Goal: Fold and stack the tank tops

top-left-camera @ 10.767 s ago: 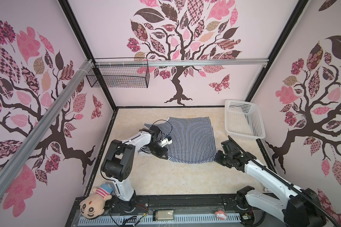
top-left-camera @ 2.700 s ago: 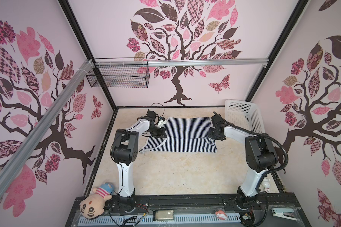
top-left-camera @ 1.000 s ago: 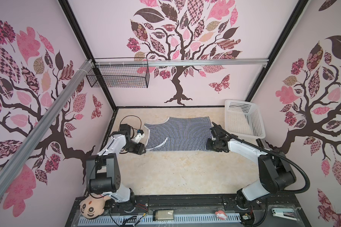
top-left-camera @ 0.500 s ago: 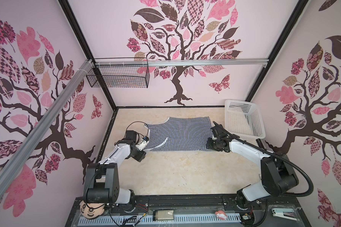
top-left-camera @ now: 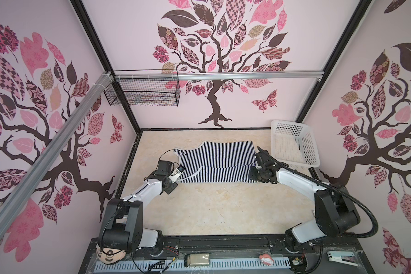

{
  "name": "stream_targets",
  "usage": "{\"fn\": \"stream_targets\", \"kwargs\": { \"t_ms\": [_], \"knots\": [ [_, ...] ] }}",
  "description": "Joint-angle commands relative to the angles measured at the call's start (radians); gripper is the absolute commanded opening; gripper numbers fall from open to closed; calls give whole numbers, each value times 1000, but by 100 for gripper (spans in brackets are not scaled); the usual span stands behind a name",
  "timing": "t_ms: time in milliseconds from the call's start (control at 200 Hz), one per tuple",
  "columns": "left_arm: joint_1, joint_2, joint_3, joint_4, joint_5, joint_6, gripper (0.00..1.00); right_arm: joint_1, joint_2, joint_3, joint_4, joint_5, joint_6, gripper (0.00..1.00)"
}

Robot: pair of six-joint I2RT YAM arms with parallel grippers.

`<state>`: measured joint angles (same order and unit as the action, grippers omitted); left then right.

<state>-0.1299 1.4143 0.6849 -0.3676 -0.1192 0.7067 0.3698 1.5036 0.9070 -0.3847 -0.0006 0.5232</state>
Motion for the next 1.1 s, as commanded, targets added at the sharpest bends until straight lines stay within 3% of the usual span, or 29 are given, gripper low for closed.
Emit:
{"fn": "stream_targets", "kwargs": {
  "t_ms": [0,125,280,350,841,1096],
  "knots": [
    [-2,27,7,35,-22,25,54,0,-22,14,-25,14,6,44],
    [-2,37,20,39,-27,31,48,-1,-21,15,-26,14,8,43],
    [-2,40,45,36,-29,13,20,0,-29,10,-19,15,12,43],
    [-2,41,62,21,-21,1,11,0,-29,7,-18,17,12,42],
    [0,215,181,-54,-51,-2,7,-1,-40,13,-26,19,15,43],
    [3,232,178,-18,-107,-13,7,0,-31,13,-16,12,16,43]
  ]
}}
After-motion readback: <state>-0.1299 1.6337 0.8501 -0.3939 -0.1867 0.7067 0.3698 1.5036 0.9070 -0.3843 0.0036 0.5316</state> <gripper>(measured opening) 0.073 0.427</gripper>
